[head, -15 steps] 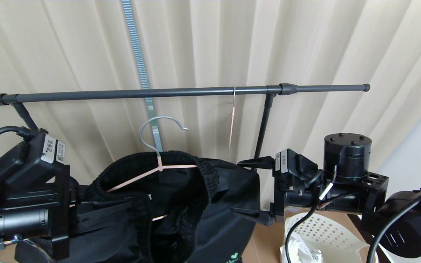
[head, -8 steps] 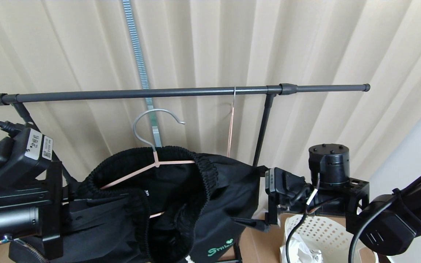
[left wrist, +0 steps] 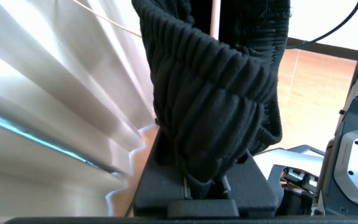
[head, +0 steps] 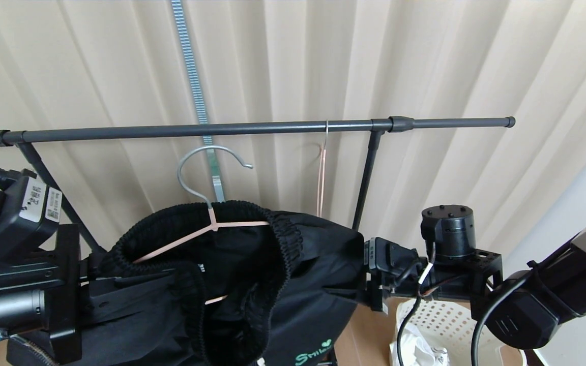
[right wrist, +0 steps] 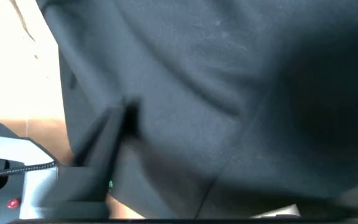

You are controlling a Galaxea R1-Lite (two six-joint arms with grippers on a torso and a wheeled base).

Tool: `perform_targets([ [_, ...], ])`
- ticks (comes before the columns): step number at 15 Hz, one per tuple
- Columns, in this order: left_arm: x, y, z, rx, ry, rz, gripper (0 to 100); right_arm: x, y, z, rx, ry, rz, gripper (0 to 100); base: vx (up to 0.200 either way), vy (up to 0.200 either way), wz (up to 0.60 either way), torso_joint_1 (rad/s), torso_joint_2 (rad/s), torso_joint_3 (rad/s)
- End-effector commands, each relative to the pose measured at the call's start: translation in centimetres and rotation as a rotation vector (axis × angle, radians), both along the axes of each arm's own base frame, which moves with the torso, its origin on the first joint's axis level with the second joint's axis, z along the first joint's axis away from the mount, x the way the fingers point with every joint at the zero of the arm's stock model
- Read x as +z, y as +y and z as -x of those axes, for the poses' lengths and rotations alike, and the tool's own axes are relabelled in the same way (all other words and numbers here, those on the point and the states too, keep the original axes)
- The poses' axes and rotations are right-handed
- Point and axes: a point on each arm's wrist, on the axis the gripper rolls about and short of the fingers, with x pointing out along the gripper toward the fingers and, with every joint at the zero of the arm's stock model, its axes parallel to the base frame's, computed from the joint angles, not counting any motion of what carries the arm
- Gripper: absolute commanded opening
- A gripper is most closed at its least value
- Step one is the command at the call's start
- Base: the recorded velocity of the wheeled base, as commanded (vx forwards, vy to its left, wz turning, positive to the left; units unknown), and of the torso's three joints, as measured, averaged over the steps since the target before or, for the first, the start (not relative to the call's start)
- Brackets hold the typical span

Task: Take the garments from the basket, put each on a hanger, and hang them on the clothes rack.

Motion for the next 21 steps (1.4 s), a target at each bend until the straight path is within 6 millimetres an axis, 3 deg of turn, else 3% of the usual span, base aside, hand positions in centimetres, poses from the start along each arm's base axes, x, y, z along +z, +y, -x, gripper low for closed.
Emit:
perform_targets([
  [1,0.2,0.1,0.2,0.005,-0.003,0.01,0,0.2,-0.5,-0.6,-0.022,-0.009,-0.005,0,0.0,0.0,0.0,0.0,0.0,0.0],
  [9,0.7,0.9,1.4,0.059,0.003,0.058,0,1.1,-2.5,-2.7,-0.103,-0.041,-0.024,0,0.0,0.0,0.0,0.0,0.0,0.0],
  [14,1.0,1.2,1.9,0.085,0.008,0.081,0,0.4,-2.8,-3.6,-0.12,-0.033,-0.02,0,0.0,0.0,0.0,0.0,0.0,0.0],
  [21,0.7,1.2,1.7,0.096,0.046,0.097,0,1.6,-2.5,-2.0,-0.126,0.018,0.022,0,0.0,0.0,0.0,0.0,0.0,0.0],
])
